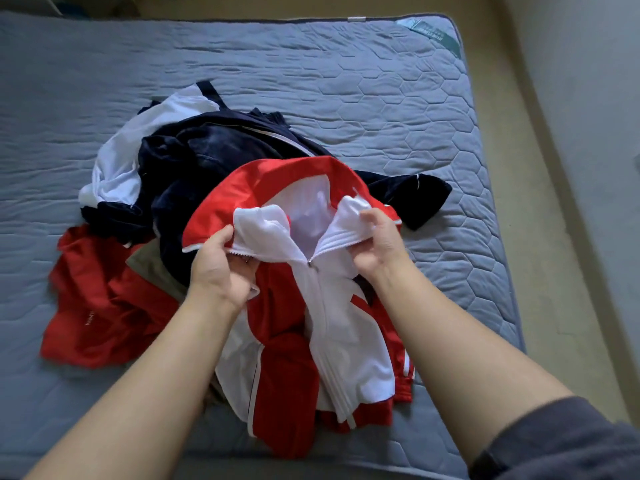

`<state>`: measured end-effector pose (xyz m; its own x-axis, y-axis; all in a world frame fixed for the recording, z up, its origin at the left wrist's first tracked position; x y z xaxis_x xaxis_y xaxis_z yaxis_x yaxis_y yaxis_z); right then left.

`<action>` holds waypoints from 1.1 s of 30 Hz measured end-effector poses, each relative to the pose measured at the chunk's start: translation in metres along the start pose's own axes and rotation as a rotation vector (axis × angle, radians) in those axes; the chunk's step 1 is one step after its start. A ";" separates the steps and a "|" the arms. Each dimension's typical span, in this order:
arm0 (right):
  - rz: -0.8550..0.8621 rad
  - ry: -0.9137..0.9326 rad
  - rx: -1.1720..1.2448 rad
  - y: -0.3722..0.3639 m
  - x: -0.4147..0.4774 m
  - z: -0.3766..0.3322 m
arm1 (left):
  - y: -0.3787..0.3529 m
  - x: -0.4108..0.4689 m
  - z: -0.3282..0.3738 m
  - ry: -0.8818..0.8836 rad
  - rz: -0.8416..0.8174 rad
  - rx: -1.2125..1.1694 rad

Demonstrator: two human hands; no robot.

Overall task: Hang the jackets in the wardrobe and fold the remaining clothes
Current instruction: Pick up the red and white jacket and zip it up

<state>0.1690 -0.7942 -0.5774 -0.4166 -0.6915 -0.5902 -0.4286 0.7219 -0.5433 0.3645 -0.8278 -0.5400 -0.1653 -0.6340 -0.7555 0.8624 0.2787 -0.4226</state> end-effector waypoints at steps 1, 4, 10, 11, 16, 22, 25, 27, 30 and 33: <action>-0.008 0.019 0.034 0.001 -0.009 -0.009 | 0.003 -0.006 0.004 0.008 0.007 -0.031; -0.090 0.009 0.049 -0.002 -0.043 -0.033 | 0.000 -0.031 0.009 0.023 -0.039 -0.047; -0.193 -0.021 -0.034 -0.019 -0.128 -0.069 | 0.001 -0.108 0.015 0.036 -0.067 -0.029; -0.212 -0.021 -0.042 -0.023 -0.143 -0.075 | 0.001 -0.123 0.018 0.025 -0.070 -0.056; -0.257 -0.101 -0.019 -0.039 -0.218 -0.105 | -0.005 -0.213 0.020 0.002 -0.066 -0.239; -0.459 -0.113 -0.065 -0.046 -0.305 -0.141 | 0.003 -0.337 0.008 -0.181 -0.150 -0.475; -0.565 -0.155 -0.119 -0.052 -0.348 -0.147 | 0.016 -0.398 -0.004 -0.320 -0.122 -0.561; -0.644 -0.186 -0.163 -0.055 -0.376 -0.149 | 0.023 -0.434 -0.015 -0.400 -0.093 -0.644; -0.743 -0.158 -0.281 -0.061 -0.414 -0.152 | 0.037 -0.488 -0.027 -0.520 -0.067 -0.758; -0.857 -0.116 -0.387 -0.071 -0.455 -0.146 | 0.056 -0.543 -0.038 -0.634 -0.055 -0.838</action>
<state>0.2718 -0.5346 -0.1837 0.2371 -0.9600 -0.1490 -0.7963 -0.1042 -0.5958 0.4848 -0.4400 -0.1724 0.2952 -0.8551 -0.4262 0.2145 0.4940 -0.8426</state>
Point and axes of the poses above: each hand's wrist, its own x-axis towards the middle knuckle, its own y-axis out of the back of the hand, z = x × y, the point moved 5 cm from there along x, towards the middle knuckle, and after that the axes turned 11 degrees about y, right-handed, at the moved point
